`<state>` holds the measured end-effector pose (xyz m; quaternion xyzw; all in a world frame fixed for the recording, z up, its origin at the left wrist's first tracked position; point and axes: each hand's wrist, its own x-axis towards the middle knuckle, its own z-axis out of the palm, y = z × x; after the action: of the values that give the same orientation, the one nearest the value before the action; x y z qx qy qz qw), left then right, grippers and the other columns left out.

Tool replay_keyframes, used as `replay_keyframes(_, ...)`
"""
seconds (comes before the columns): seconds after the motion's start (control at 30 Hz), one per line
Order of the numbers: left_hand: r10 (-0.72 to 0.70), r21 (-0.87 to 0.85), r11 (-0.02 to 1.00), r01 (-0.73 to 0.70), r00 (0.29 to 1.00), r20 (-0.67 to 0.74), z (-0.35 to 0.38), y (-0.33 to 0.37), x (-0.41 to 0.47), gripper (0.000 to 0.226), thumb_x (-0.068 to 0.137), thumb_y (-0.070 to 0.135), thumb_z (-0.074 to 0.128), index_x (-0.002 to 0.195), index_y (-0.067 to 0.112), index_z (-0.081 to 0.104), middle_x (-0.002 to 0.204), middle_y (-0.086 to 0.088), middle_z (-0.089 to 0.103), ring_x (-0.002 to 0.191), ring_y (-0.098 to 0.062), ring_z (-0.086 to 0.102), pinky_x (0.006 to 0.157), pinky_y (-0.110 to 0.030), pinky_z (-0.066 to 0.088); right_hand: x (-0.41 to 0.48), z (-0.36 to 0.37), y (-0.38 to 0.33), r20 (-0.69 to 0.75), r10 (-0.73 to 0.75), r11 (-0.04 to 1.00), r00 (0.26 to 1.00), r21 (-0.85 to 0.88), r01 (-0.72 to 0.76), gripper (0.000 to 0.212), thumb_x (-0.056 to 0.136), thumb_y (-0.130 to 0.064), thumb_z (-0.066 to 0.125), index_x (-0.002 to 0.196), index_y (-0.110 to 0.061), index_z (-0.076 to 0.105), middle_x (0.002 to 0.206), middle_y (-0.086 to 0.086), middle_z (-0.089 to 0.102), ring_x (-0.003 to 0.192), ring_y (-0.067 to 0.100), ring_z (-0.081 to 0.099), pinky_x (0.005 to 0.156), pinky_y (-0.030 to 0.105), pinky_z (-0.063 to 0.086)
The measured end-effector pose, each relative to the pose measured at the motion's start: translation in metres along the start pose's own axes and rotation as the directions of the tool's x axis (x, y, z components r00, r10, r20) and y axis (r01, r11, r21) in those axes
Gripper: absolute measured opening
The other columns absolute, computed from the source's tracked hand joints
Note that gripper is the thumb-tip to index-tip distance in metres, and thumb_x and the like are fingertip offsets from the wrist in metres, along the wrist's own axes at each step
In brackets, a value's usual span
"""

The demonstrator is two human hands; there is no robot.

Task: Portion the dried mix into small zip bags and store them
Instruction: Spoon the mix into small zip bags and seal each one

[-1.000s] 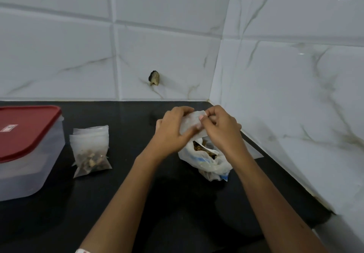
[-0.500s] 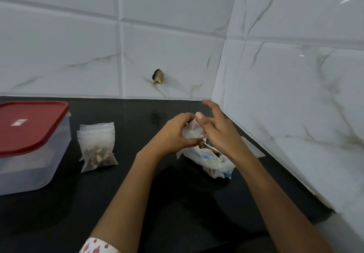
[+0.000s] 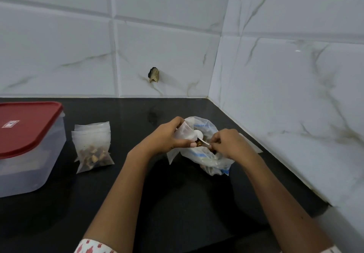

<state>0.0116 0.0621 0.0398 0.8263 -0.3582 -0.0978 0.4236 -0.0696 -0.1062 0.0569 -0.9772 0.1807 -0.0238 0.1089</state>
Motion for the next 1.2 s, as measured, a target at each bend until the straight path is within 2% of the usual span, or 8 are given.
replay_keyframes(0.2,-0.08,0.027,0.997,0.078,0.993,0.084,-0.003,-0.006,-0.001,0.057,0.073,0.04,0.074,0.12,0.03,0.043,0.11,0.008,0.05,0.092,-0.006,0.05,0.073,-0.022,0.042,0.003,0.0,-0.002,-0.201,-0.038,0.995,0.979,-0.098,0.019,0.025,0.093,-0.023,0.047,0.103,-0.011,0.066,0.1,0.005,0.06,0.083,0.019,0.059,0.073,0.03,0.049)
replay_keyframes(0.37,-0.11,0.066,0.992,0.104,0.988,0.105,-0.005,-0.005,-0.002,0.063,0.074,0.038,0.074,0.126,0.028,0.04,0.114,0.006,0.047,0.102,-0.015,0.048,0.082,-0.028,0.04,-0.003,-0.001,-0.008,-0.285,-0.079,0.993,0.955,0.061,0.1,0.026,0.095,-0.02,0.047,0.115,-0.012,0.063,0.117,0.009,0.048,0.09,0.014,0.049,0.074,0.021,0.038)
replay_keyframes(0.43,-0.113,0.07,0.992,0.106,0.988,0.104,-0.005,-0.004,-0.003,0.063,0.075,0.037,0.074,0.127,0.026,0.04,0.113,0.006,0.047,0.102,-0.015,0.048,0.082,-0.027,0.04,-0.01,-0.007,-0.008,-0.334,-0.081,0.99,0.939,0.08,0.114,0.026,0.096,-0.016,0.047,0.115,-0.012,0.063,0.118,0.009,0.052,0.097,0.017,0.053,0.076,0.022,0.042)
replay_keyframes(0.53,-0.113,0.082,0.991,0.105,0.988,0.103,-0.004,-0.003,-0.003,0.062,0.075,0.036,0.074,0.126,0.026,0.041,0.112,0.006,0.048,0.101,-0.014,0.048,0.082,-0.027,0.039,-0.021,-0.017,-0.007,-0.258,-0.078,0.997,0.963,-0.019,0.076,0.031,0.093,-0.008,0.051,0.122,-0.013,0.059,0.118,0.009,0.059,0.102,0.022,0.058,0.085,0.028,0.049)
replay_keyframes(0.77,-0.116,0.063,0.992,0.109,0.988,0.102,0.0,-0.003,-0.004,0.061,0.075,0.035,0.074,0.126,0.025,0.04,0.117,0.005,0.048,0.106,-0.015,0.048,0.088,-0.03,0.041,-0.035,-0.013,-0.012,-0.148,-0.101,0.994,0.984,-0.057,0.093,0.028,0.09,-0.005,0.047,0.112,-0.011,0.064,0.108,0.01,0.063,0.092,0.022,0.06,0.076,0.027,0.045)
replay_keyframes(1.07,-0.102,-0.026,0.994,0.106,0.988,0.12,0.006,-0.006,-0.005,0.058,0.076,0.032,0.074,0.123,0.027,0.041,0.116,0.008,0.047,0.108,-0.014,0.047,0.09,-0.029,0.04,-0.033,0.0,-0.005,-0.31,0.054,0.946,0.949,0.32,0.051,0.024,0.093,-0.01,0.05,0.108,-0.01,0.068,0.109,0.009,0.066,0.085,0.015,0.058,0.072,0.02,0.04)
replay_keyframes(1.13,-0.098,-0.048,0.993,0.104,0.988,0.116,0.008,-0.006,-0.005,0.054,0.075,0.031,0.074,0.118,0.029,0.042,0.114,0.009,0.048,0.106,-0.013,0.048,0.087,-0.027,0.04,-0.034,0.004,-0.004,-0.341,0.041,0.953,0.939,0.296,0.066,0.024,0.093,-0.01,0.05,0.109,-0.01,0.068,0.109,0.008,0.066,0.091,0.016,0.061,0.074,0.02,0.042)
replay_keyframes(1.2,-0.098,-0.069,0.992,0.106,0.989,0.108,0.009,-0.005,-0.005,0.052,0.075,0.03,0.075,0.115,0.03,0.042,0.113,0.009,0.049,0.104,-0.012,0.049,0.085,-0.026,0.041,-0.036,0.01,-0.009,-0.341,-0.069,0.985,0.938,0.125,0.117,0.025,0.092,-0.01,0.05,0.111,-0.01,0.065,0.109,0.007,0.064,0.088,0.015,0.058,0.075,0.021,0.044)
